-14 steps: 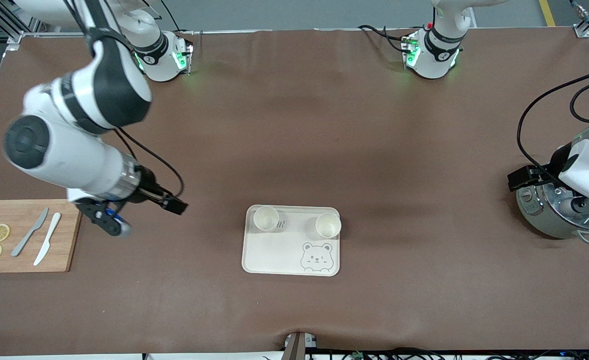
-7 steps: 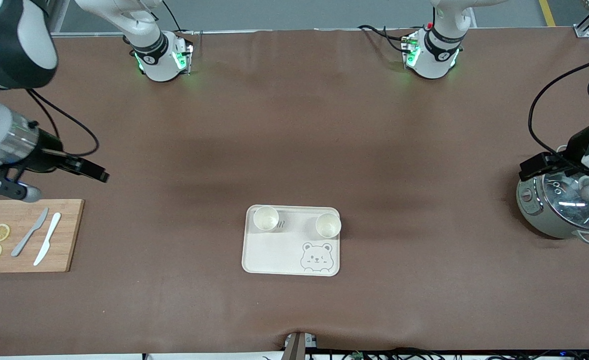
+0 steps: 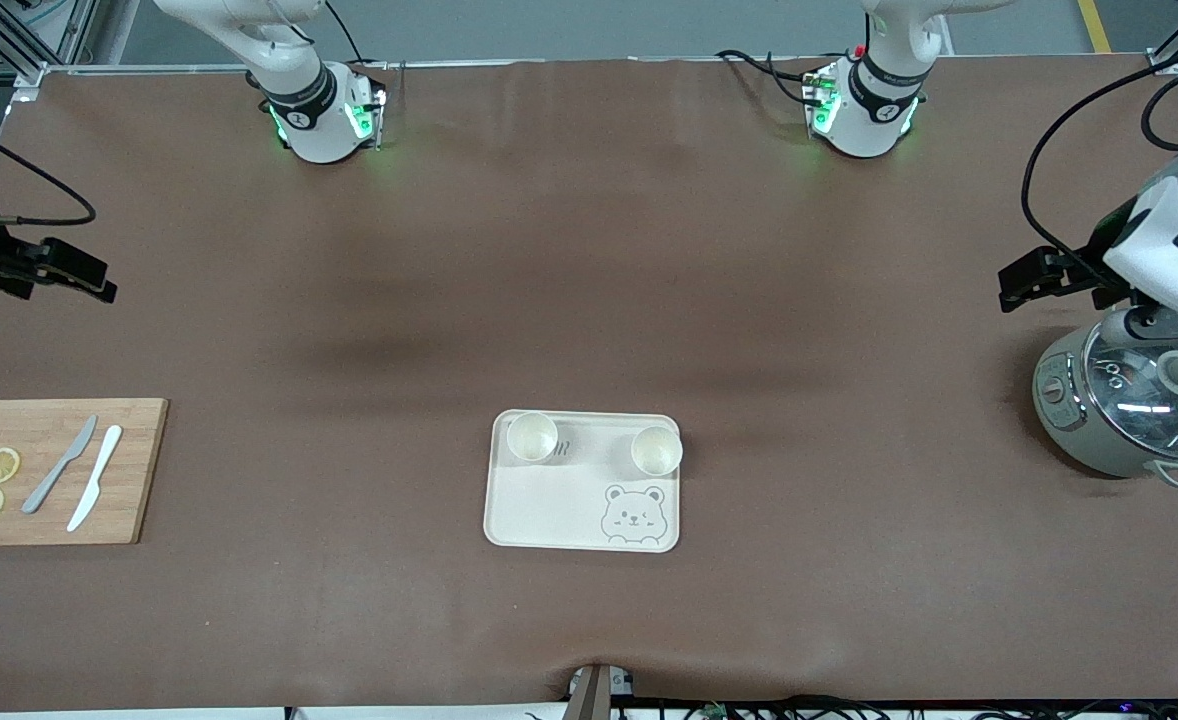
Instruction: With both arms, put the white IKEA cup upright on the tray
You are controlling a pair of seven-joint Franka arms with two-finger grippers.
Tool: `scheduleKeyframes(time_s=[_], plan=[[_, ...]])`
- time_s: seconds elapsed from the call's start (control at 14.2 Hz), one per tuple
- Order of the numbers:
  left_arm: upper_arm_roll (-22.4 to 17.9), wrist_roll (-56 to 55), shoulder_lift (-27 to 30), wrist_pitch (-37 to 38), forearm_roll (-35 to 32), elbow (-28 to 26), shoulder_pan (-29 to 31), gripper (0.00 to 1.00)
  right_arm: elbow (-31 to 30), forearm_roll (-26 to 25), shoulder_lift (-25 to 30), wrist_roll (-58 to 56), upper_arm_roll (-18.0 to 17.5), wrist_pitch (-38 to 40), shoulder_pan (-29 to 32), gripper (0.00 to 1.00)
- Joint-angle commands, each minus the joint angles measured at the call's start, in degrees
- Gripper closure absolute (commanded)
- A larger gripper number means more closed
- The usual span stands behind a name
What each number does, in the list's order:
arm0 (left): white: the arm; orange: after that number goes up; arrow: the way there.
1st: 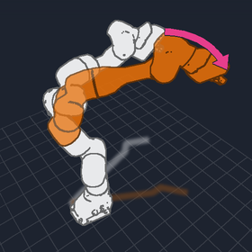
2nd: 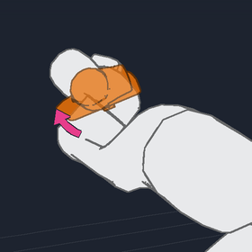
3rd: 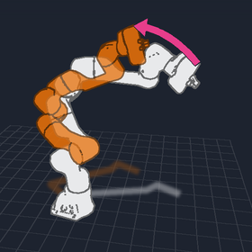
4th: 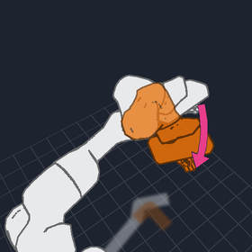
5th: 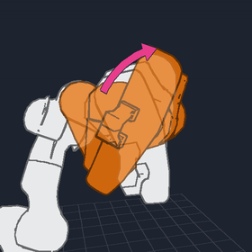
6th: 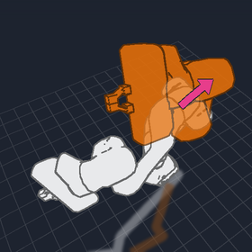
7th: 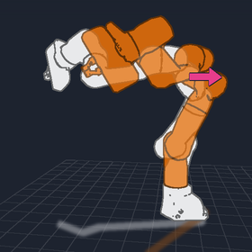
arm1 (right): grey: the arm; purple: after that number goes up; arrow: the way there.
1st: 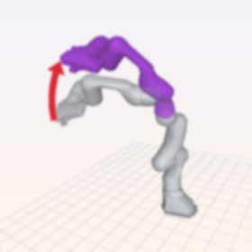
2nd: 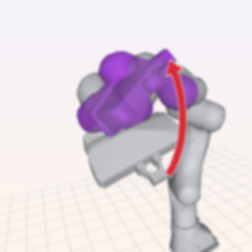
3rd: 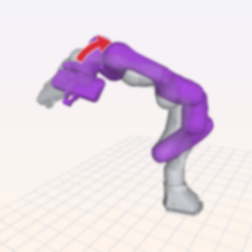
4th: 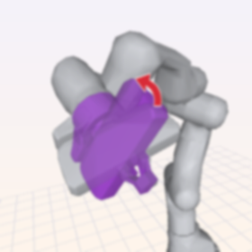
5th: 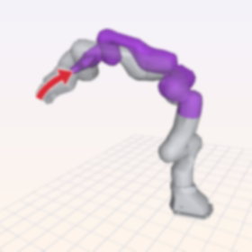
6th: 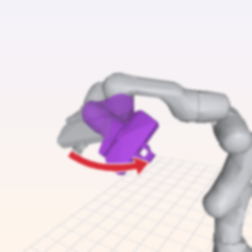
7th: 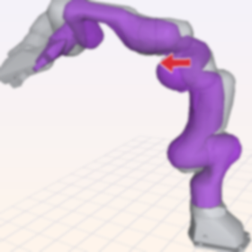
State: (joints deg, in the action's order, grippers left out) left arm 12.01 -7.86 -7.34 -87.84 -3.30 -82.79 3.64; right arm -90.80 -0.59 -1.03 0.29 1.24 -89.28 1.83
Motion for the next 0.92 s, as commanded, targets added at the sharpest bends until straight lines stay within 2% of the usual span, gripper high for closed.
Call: scheduleKeyframes(time_s=[0.0,0.14,0.35,0.49,0.63,0.85], plan=[[0.2,2.8,8.2,-6.2,0.9,-11.7,0.7,0.00,1.2,-1.6,3.1,-2.6,-1.2,4.5,0.7,0.00],[-0.1,4.5,9.0,-7.7,1.0,-13.1,0.8,0.00,-2.1,-1.5,6.2,-3.7,-1.5,1.2,-0.2,0.00],[-0.6,4.7,6.7,-7.6,0.8,-8.9,0.9,0.00,-4.0,-1.4,7.1,-4.3,-1.4,1.4,-0.3,0.00],[-0.6,4.4,5.4,-7.1,0.7,-6.3,1.1,0.00,-2.7,-1.4,6.6,-3.7,-1.5,2.4,-0.3,0.00],[-0.7,4.6,5.5,-6.8,1.5,-5.8,1.1,0.00,0.4,-0.7,5.0,-3.9,-1.2,1.4,0.5,0.00],[-0.8,3.6,6.2,-5.4,2.2,-5.8,1.0,0.00,0.6,-0.3,4.4,-4.2,-1.1,0.8,0.9,0.00]])
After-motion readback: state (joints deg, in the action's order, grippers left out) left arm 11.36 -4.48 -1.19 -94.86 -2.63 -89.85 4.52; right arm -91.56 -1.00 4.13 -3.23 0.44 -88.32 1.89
